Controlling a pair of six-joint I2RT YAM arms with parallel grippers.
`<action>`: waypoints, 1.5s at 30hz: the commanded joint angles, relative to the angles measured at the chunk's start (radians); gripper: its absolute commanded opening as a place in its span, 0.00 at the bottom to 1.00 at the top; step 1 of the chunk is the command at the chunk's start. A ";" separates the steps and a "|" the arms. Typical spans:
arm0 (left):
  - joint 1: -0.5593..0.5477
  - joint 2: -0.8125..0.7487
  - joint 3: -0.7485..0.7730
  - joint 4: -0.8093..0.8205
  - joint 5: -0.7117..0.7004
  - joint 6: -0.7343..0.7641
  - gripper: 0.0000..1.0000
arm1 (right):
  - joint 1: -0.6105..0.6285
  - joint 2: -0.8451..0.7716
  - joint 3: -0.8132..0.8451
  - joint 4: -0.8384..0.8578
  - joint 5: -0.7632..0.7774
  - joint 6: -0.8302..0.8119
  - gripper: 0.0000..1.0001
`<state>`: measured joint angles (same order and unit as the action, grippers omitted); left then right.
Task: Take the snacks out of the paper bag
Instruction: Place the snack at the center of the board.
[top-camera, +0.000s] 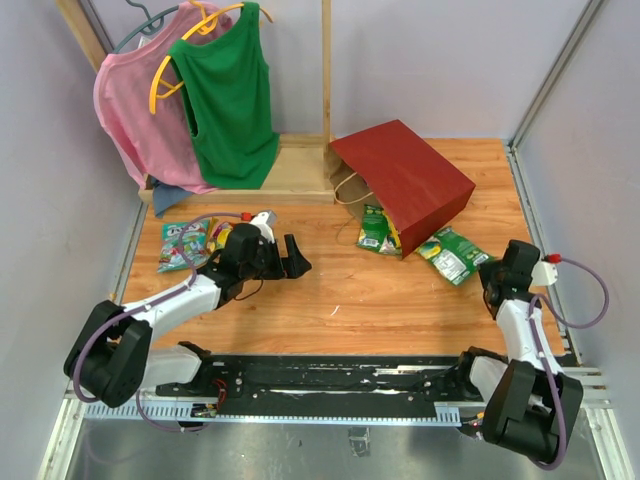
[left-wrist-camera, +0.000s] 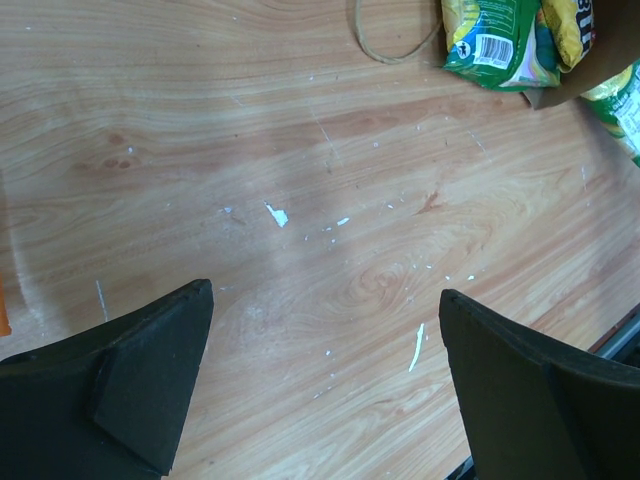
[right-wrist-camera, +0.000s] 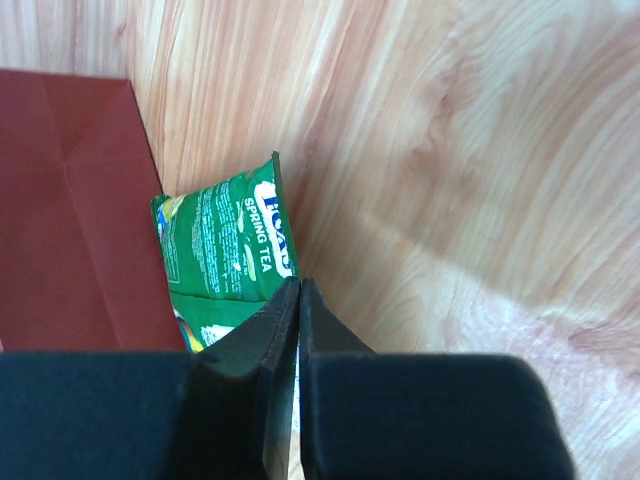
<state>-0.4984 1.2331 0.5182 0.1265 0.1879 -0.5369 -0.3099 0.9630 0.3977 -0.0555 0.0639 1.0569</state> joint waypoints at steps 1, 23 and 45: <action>0.009 -0.030 0.008 -0.001 -0.019 0.021 0.99 | -0.047 -0.017 0.031 -0.021 0.080 0.049 0.03; 0.008 -0.040 0.004 -0.037 -0.052 0.048 1.00 | -0.055 -0.127 0.137 -0.193 0.176 -0.008 0.98; 0.008 -0.002 0.009 -0.018 -0.033 0.011 0.99 | 0.571 0.059 0.201 -0.223 0.465 -0.225 0.83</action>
<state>-0.4984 1.2613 0.5240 0.0929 0.1513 -0.5175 0.2352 1.0080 0.6167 -0.2714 0.5209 0.8417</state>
